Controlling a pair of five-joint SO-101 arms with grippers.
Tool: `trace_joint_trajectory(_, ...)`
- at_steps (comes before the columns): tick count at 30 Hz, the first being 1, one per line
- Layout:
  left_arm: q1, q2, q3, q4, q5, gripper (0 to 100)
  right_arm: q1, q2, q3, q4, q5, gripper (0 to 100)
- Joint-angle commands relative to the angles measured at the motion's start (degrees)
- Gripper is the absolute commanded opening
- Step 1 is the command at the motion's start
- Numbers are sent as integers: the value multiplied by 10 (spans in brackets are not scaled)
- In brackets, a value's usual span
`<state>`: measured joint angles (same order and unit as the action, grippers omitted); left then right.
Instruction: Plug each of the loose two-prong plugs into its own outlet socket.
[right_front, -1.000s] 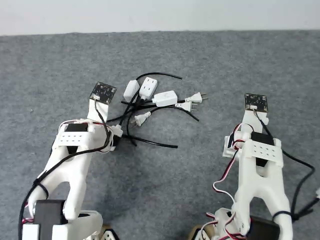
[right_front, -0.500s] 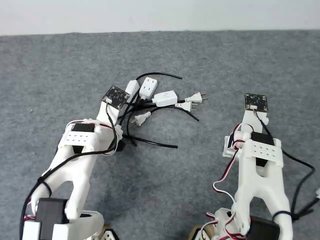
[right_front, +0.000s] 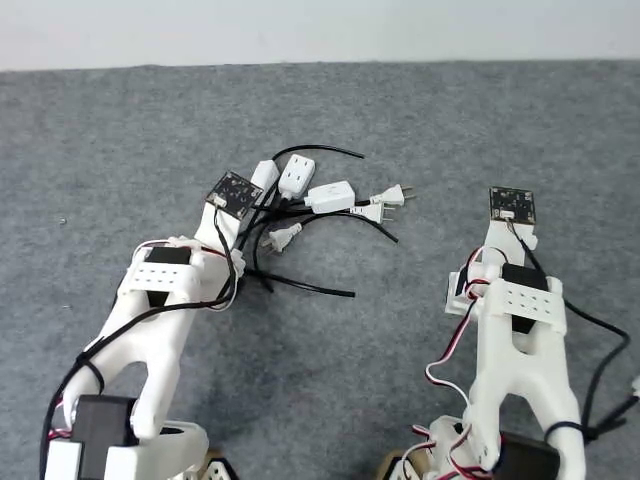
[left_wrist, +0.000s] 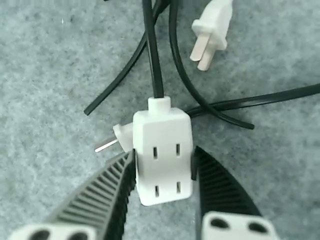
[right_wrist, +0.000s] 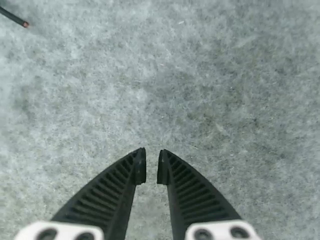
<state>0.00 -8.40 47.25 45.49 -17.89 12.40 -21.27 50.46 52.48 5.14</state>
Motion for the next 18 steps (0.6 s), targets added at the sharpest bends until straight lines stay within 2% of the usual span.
trace_joint_trajectory(1, 11, -3, -9, -7, -3, 182, -6, -1, -4, -7, 16, 64)
trace_joint_trajectory(5, 22, -3, -9, -6, 2, 192, -7, -1, -4, -7, 22, 64)
trace_joint_trajectory(11, 22, 20, -27, 11, 45, 246, -7, 0, -3, -7, 21, 62)
trace_joint_trajectory(15, 1, 98, -106, 55, 65, 246, -7, 0, -3, -6, 20, 61)
trace_joint_trajectory(18, -2, 174, -182, 121, 49, 245, -7, 0, -3, -6, 20, 61)
